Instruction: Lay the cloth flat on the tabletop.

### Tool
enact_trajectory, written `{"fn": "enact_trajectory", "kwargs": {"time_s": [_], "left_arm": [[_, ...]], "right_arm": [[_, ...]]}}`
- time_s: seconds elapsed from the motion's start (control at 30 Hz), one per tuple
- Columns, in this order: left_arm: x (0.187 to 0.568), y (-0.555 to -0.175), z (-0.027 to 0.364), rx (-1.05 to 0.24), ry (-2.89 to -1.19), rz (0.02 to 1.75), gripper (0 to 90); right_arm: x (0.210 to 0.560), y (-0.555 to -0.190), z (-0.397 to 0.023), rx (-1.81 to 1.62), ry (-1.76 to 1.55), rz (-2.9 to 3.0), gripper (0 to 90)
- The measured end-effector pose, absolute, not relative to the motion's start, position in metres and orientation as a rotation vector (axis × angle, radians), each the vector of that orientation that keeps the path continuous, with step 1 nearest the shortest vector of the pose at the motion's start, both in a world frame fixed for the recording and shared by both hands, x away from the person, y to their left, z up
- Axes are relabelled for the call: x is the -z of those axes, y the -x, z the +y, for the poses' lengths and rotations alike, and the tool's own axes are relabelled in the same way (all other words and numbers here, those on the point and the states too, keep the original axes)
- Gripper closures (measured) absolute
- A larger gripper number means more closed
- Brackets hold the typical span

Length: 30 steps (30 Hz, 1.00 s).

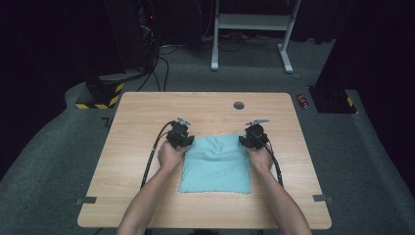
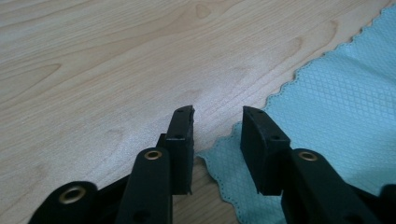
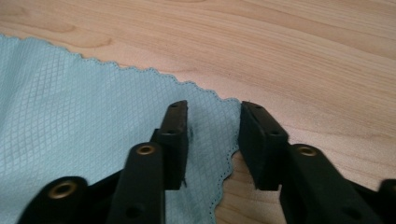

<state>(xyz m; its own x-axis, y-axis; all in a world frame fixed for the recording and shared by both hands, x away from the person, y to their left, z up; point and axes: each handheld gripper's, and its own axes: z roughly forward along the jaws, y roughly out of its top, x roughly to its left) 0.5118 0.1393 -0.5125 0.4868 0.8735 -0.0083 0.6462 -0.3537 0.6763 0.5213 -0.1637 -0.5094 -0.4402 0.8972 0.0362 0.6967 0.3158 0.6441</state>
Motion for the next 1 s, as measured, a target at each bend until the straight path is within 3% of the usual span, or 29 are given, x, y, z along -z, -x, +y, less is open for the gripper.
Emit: {"fn": "enact_trajectory", "kwargs": {"time_s": [0.03,0.23,0.33,0.63,0.9,1.0], "left_arm": [[0.513,-0.511,0.138,-0.467,-2.116,1.238,73.8],[0.510,-0.518,0.134,-0.400,-2.139,1.229,89.1],[0.508,-0.524,0.136,-0.333,-2.137,1.261,90.0],[0.486,-0.531,0.137,-0.426,-2.085,1.203,90.0],[0.500,-0.544,0.133,-0.468,-2.104,1.237,90.0],[0.501,-0.547,0.132,-0.509,-2.105,1.257,86.6]], "right_arm": [[0.509,-0.522,-0.162,-0.827,-1.392,2.278,73.6],[0.507,-0.524,-0.160,-0.820,-1.376,2.320,88.8],[0.507,-0.523,-0.159,-0.801,-1.361,2.316,89.5],[0.499,-0.522,-0.165,-0.845,-1.352,2.261,89.6],[0.507,-0.529,-0.168,-0.878,-1.352,2.245,89.3],[0.509,-0.530,-0.169,-0.843,-1.358,2.244,82.2]]}}
